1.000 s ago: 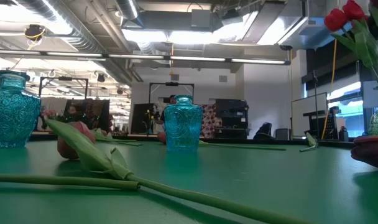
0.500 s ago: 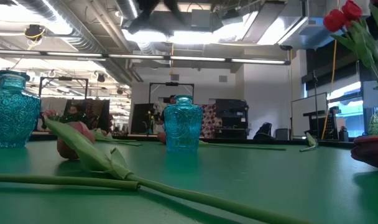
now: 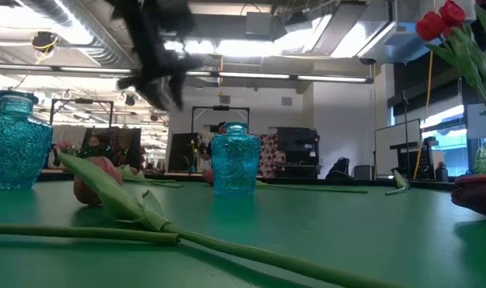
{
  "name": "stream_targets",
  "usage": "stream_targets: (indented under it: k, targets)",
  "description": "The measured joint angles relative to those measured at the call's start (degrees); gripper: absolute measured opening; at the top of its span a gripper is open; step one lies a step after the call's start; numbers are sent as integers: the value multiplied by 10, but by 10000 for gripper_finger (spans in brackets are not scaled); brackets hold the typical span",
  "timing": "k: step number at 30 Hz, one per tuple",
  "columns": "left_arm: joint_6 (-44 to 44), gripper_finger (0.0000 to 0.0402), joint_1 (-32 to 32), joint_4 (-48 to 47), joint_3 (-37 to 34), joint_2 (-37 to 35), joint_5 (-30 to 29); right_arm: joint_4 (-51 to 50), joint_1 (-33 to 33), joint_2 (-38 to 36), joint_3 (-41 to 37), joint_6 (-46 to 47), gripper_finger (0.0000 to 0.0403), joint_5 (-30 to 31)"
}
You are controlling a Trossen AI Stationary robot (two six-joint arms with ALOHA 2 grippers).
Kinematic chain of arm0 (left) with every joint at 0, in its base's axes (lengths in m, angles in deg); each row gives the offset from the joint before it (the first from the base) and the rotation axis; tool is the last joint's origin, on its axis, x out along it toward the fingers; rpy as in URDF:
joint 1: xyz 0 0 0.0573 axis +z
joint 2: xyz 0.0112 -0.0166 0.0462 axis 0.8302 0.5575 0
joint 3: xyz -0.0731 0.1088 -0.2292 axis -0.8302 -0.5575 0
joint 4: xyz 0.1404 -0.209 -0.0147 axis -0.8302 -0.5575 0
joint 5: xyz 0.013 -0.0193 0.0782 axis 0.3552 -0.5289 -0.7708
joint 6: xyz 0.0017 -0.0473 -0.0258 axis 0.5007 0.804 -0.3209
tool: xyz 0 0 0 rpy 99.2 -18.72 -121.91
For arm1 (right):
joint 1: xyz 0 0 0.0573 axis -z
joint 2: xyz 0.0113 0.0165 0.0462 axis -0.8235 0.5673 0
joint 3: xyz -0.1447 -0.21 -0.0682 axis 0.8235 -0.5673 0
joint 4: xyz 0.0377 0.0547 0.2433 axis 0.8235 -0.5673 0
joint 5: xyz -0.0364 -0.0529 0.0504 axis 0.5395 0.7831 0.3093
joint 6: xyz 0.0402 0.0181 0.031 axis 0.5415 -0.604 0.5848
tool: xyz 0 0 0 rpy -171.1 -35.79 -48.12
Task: Sort flowers into vase by color
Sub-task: Put the black flower into the right blue flower vase
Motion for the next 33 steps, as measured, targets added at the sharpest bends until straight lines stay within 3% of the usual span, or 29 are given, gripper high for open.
stream_targets:
  k: [4, 8, 14, 22, 25, 33]
  targets:
    - [92, 179, 31, 1, -62, -3, -32, 35, 0, 42, 0, 2, 321, 23]
    - [81, 179, 46, 57, -94, -3, -33, 60, 0, 74, 0, 5, 321, 69]
    - [109, 179, 64, 170, -142, 14, -27, 62, 0, 107, 0, 87, 321, 104]
    - [198, 179, 70, 181, -158, 65, -79, 84, 6, 151, 0, 97, 321, 109]
    - [235, 179, 80, 169, -158, 66, -115, 128, 35, 160, 0, 61, 321, 82]
    - [323, 179, 152, 104, -158, 66, -115, 169, 131, 163, 0, -19, 321, -42]
